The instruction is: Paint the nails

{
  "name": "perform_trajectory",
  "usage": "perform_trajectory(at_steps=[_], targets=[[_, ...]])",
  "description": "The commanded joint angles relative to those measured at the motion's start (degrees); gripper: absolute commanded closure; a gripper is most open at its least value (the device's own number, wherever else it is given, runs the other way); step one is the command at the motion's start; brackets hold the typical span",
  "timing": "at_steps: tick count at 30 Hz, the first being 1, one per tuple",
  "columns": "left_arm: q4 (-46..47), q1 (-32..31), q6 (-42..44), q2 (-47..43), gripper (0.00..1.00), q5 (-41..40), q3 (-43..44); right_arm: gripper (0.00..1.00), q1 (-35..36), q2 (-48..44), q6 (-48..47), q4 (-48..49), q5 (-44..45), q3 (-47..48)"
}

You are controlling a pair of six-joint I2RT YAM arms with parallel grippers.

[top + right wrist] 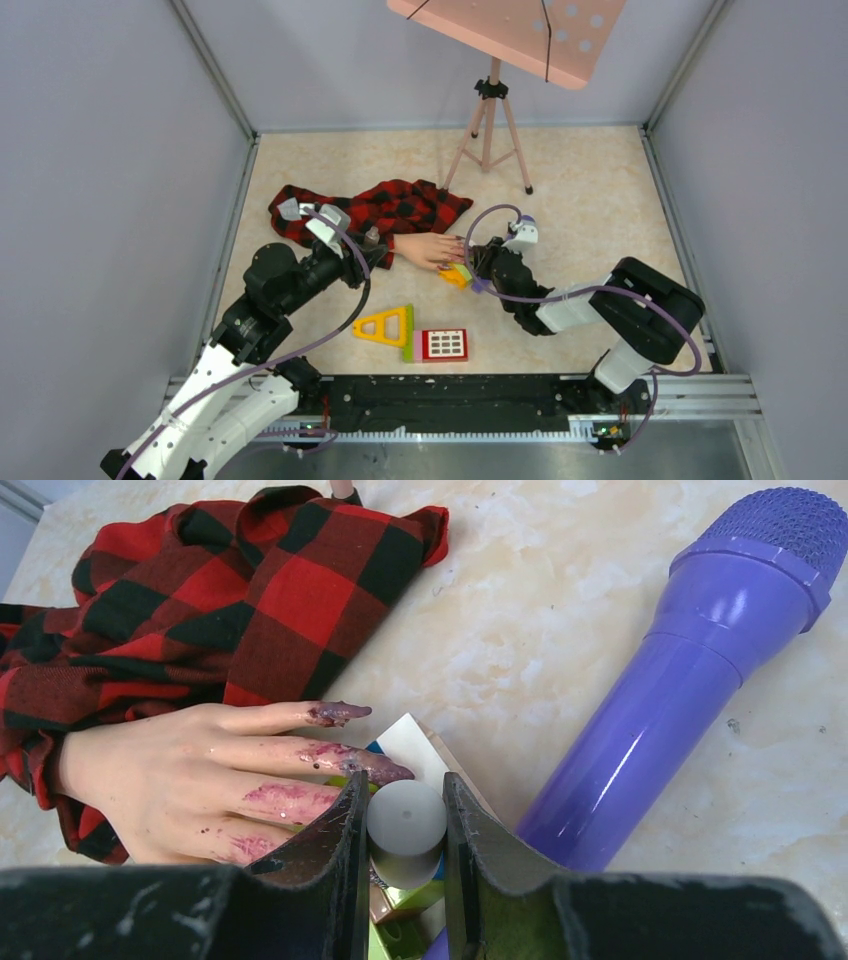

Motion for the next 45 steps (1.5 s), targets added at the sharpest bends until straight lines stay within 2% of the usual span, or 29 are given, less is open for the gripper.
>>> perform_trajectory(at_steps=[1, 35, 45], targets=[[2.1, -0.2, 0.4, 0.0, 1.0, -0.3, 0.2, 1.0, 0.9, 0.4, 0.3, 1.1, 1.2, -0.3], [2.1, -0.1, 0.4, -0.2, 1.0, -0.4, 0.2, 1.0, 0.9, -0.5, 0.3, 1.1, 2.2, -1.1], [2.0, -0.2, 0.4, -0.3, 1.0, -0.7, 0.2, 1.0, 1.2, -5.3, -0.7, 0.5, 1.1, -0.8]])
